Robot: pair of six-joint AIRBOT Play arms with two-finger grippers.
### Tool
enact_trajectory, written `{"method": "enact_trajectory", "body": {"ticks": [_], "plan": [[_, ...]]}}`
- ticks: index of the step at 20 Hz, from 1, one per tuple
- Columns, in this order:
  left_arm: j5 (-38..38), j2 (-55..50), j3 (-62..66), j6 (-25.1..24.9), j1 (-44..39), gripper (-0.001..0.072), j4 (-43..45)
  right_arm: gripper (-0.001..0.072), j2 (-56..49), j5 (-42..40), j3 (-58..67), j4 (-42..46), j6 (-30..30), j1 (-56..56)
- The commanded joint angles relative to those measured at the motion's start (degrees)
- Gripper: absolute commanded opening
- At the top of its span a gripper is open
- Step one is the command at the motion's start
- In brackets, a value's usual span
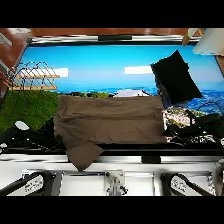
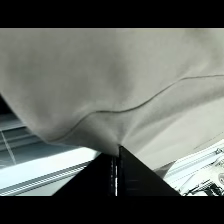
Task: Fold the shirts.
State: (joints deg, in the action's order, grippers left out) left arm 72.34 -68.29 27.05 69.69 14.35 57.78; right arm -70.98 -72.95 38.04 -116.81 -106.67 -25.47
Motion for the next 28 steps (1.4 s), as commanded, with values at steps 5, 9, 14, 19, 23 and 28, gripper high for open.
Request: {"method": "enact_trajectory", "body": {"ticks": [5,9,14,19,23,28], "plan": [[-0.3,0.0,0.0,-0.3,0.0,0.0035,0.0,0.0635,-3.6,2.2,-1.0,-0.8,2.9,4.2],[-0.1,0.0,2.4,-1.7,0.0,0.0035,0.0,0.0075,-3.6,3.0,-0.5,-3.2,1.7,4.2],[1.2,-0.1,18.0,-2.8,0.0,0.0034,-3.3,0.0073,-3.6,3.9,8.9,-10.6,-2.3,4.2],[-2.6,-6.9,37.2,-0.6,0.0,0.0034,-3.5,0.0073,-6.3,13.0,20.1,-7.7,0.2,9.8],[-2.8,-19.6,48.9,3.4,-0.1,0.0034,-3.5,0.0073,-14.4,17.4,28.7,-3.2,4.0,14.2],[-2.9,-31.0,55.0,4.5,-1.4,0.0035,-7.9,0.0074,-22.9,22.1,33.7,-2.8,7.5,17.1]]}}
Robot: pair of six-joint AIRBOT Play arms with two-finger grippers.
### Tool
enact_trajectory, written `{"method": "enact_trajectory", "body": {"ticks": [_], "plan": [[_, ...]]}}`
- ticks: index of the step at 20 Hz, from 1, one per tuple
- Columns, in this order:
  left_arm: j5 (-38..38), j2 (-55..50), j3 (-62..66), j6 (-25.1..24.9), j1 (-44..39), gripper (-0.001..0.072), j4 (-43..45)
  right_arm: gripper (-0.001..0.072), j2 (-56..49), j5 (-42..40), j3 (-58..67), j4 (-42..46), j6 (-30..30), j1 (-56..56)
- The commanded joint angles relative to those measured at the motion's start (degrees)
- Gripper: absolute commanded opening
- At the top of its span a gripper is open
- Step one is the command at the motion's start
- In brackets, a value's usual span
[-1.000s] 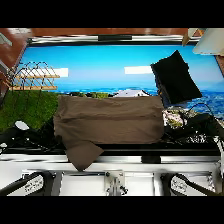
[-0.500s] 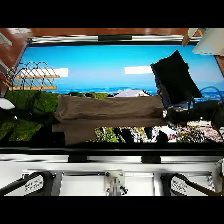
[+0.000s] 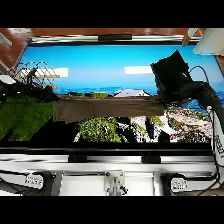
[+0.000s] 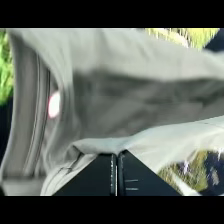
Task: Fold the shirts.
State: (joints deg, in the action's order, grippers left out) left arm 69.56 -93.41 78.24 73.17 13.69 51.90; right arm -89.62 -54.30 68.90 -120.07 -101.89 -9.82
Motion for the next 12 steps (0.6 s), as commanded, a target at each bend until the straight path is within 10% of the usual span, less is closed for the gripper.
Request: {"method": "enact_trajectory", "body": {"ticks": [1,2,4,5,12], "plan": [[-0.2,-7.2,3.9,1.1,-1.2,0.0036,-2.0,0.0074,-4.9,3.5,2.8,0.7,3.3,1.4],[-0.1,-8.2,3.9,1.1,-1.6,0.0076,-2.0,0.0083,-5.3,3.2,2.8,0.7,3.3,1.4],[0.4,-9.2,3.9,1.0,-2.5,0.0616,-2.0,0.0463,-4.9,2.1,2.9,0.6,3.0,1.4],[1.0,-9.0,3.9,1.0,-2.7,0.0698,-2.0,0.0542,-4.3,0.4,3.0,0.9,2.2,1.3],[10.3,-4.3,3.9,1.0,-1.5,0.07,-2.0,0.0675,0.1,-19.7,1.4,6.2,4.0,-5.2]]}}
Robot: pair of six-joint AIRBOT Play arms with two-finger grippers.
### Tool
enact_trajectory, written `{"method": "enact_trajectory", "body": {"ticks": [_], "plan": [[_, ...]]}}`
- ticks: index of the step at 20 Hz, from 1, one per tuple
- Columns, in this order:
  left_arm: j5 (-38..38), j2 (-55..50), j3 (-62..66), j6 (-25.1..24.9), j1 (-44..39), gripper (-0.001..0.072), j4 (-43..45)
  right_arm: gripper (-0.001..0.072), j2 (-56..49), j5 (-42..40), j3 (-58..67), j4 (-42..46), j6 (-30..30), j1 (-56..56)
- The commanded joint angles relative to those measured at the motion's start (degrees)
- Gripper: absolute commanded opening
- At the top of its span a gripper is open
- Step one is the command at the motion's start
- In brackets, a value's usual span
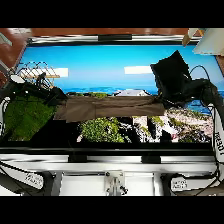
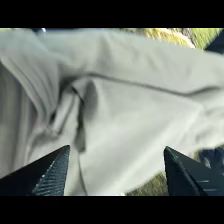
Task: Fold the shirts.
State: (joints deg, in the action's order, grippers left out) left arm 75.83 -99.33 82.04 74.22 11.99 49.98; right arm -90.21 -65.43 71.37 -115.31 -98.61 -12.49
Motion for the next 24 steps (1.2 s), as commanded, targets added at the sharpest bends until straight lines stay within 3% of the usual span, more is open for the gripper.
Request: {"method": "enact_trajectory", "body": {"ticks": [1,11,15,18,19,20,21,22,24], "plan": [[4.4,2.6,0.1,0.0,0.2,0.07,-0.1,0.0675,0.7,-8.2,-2.6,-0.2,0.7,-3.3],[4.5,6.0,0.1,0.0,0.2,0.0699,-0.1,0.0675,-0.6,2.5,-7.3,-13.4,0.4,-3.3],[4.3,6.0,0.1,0.0,0.2,0.0698,-0.1,0.0675,-3.2,6.0,-7.3,-14.9,-0.2,0.5],[4.4,6.0,0.1,0.0,0.2,0.0698,-0.1,0.0673,-4.4,12.7,-7.3,-14.6,5.3,4.0],[4.3,6.0,0.1,0.0,0.2,0.0698,-0.1,0.0639,-4.6,13.9,-7.3,-14.7,6.2,4.7],[4.3,6.0,0.1,0.0,0.2,0.0698,-0.1,0.0498,-4.6,14.5,-7.3,-14.4,6.8,5.2],[4.3,6.0,0.1,0.0,0.2,0.0698,-0.1,0.0248,-4.5,14.7,-7.3,-14.4,6.9,5.4],[4.3,6.0,0.1,0.0,0.2,0.0698,-0.1,0.0069,-4.5,14.5,-7.3,-14.8,6.9,5.5],[4.1,6.0,0.1,0.0,0.0,0.0666,-0.1,0.0074,-2.8,13.3,-7.2,-14.8,4.9,5.5]]}}
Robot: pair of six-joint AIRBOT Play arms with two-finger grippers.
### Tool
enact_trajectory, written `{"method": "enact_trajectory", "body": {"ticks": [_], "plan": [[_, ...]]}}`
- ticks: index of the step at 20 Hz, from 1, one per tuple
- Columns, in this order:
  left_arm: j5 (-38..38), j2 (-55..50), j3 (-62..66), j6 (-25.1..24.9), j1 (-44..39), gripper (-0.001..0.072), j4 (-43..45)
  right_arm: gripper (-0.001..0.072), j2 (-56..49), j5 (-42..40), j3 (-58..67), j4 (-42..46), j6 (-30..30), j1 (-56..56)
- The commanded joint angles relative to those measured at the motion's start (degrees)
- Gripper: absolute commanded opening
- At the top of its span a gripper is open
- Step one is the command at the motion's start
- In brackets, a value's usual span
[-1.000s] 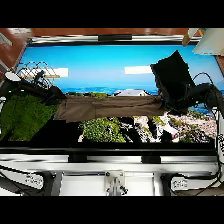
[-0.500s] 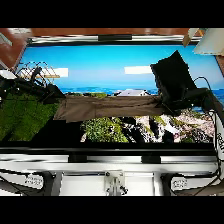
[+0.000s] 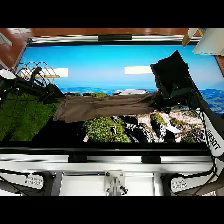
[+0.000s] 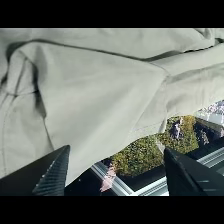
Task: Fold the shirts.
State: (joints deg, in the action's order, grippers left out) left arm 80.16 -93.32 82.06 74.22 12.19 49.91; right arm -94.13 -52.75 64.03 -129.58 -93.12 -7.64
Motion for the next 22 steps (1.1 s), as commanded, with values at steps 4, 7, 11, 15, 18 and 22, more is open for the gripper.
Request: {"method": "enact_trajectory", "body": {"ticks": [4,7,11,15,18,22], "plan": [[-2.9,-0.6,0.0,0.0,-4.4,0.0081,-2.2,0.0073,10.1,-2.1,0.2,-0.4,-4.4,0.7],[-11.3,-1.6,-0.5,0.0,-13.3,0.0036,-8.8,0.0073,18.0,-2.5,0.2,1.6,-4.4,1.9],[-26.4,-3.2,-0.5,0.2,-27.2,0.0036,-13.4,0.0073,25.5,-4.5,0.2,2.5,-4.4,4.6],[-34.2,-4.1,-0.8,3.4,-37.0,0.0036,-13.5,0.0074,31.5,-4.8,0.2,2.6,-4.4,7.4],[-35.2,-6.8,-0.8,8.0,-42.0,0.0036,-13.5,0.0073,35.5,-4.9,0.2,2.5,-4.4,7.6],[-41.7,-10.4,-0.8,13.6,-47.7,0.0035,-13.6,0.0074,39.4,-7.5,0.2,2.3,-4.4,7.6]]}}
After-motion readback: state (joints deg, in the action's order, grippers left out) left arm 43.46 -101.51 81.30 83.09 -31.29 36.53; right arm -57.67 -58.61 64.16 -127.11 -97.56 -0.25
